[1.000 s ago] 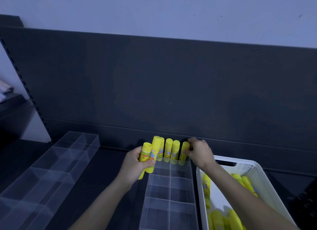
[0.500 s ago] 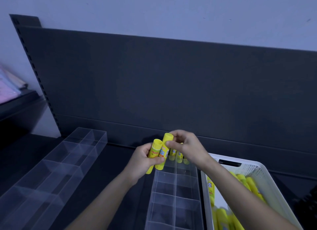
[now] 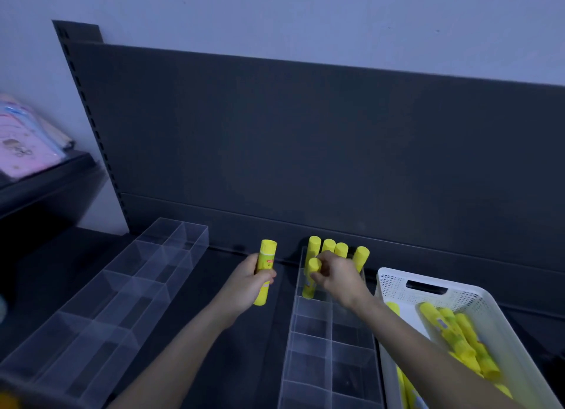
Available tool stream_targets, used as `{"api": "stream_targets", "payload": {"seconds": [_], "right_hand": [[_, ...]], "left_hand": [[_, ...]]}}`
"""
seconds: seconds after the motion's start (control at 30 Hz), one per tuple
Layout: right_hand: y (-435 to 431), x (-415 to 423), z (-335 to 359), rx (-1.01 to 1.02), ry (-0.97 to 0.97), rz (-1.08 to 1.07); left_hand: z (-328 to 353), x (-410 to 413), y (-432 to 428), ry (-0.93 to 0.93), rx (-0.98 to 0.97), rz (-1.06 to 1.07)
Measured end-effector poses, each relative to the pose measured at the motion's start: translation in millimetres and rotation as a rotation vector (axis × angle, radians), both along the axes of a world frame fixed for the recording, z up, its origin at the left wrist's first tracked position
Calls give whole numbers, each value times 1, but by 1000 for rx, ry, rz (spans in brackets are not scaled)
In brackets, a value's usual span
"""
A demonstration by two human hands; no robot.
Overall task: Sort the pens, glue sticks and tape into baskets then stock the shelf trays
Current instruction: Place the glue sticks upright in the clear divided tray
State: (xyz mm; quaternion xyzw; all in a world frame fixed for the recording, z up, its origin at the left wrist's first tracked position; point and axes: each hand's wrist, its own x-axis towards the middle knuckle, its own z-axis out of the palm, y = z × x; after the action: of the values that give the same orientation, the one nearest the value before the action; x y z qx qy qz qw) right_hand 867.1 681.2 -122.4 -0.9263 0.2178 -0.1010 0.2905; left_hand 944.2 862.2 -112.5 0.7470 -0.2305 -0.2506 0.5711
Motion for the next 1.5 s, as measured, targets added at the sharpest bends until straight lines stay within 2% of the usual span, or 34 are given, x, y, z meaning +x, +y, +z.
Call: {"api": "stream_targets", "payload": {"seconds": [0.27, 0.87, 0.93, 1.03, 1.13, 1.2, 1.3, 1.37, 1.5], "right_hand": [[1, 1, -4, 8, -17, -21], [3, -17, 5, 163, -53, -64], [4, -29, 14, 348, -113, -67], [12, -42, 26, 849, -124, 32], [10, -50, 33, 991, -180, 12], [0, -54, 41, 900, -247, -46], [-22, -57, 52, 527, -249, -140], [-26, -51, 52, 283, -194, -167], [-10, -33, 37, 75, -142, -98]], "left_hand": [[2, -3, 4, -133, -37, -29], [5, -5, 3, -78, -80, 82], [9, -8, 0, -20, -128, 72], [12, -17, -12, 6, -172, 20], [8, -22, -23, -69, -136, -38], [2, -22, -26, -185, -36, -64], [-11, -20, -25, -482, 204, -97], [-19, -20, -24, -653, 310, -205], [-27, -25, -28, -792, 493, -364]]}}
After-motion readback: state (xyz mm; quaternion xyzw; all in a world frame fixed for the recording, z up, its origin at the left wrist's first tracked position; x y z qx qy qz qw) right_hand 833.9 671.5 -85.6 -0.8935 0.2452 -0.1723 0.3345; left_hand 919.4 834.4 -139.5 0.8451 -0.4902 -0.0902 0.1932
